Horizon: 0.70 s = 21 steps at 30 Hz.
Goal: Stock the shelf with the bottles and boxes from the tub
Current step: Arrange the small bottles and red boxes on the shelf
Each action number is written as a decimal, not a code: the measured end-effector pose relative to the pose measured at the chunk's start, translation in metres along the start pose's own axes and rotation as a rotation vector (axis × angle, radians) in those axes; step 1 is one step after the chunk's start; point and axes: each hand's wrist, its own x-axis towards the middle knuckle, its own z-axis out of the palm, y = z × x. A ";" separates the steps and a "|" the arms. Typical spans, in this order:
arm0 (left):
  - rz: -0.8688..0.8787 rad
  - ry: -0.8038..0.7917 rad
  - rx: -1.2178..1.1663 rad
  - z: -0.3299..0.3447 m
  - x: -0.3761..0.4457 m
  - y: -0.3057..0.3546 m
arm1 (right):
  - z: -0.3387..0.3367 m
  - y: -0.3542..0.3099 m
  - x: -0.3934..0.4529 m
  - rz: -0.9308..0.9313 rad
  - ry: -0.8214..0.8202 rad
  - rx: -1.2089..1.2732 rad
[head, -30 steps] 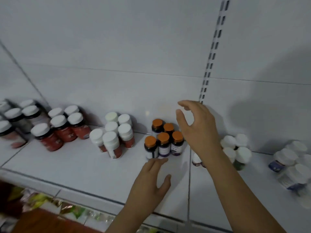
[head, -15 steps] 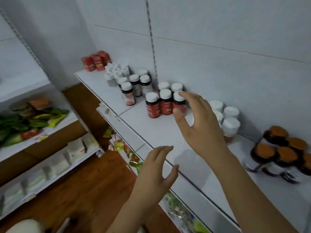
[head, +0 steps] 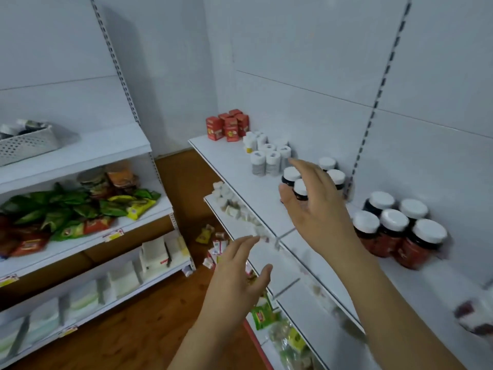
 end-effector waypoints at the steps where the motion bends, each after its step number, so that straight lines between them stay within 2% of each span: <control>1: -0.005 0.010 0.001 -0.009 0.009 -0.011 | 0.011 -0.004 0.011 0.000 0.008 -0.006; 12: -0.052 0.075 -0.013 -0.061 0.126 -0.112 | 0.143 -0.005 0.137 -0.012 -0.037 0.025; 21: -0.058 0.049 0.029 -0.089 0.299 -0.211 | 0.270 0.049 0.298 0.055 -0.010 0.060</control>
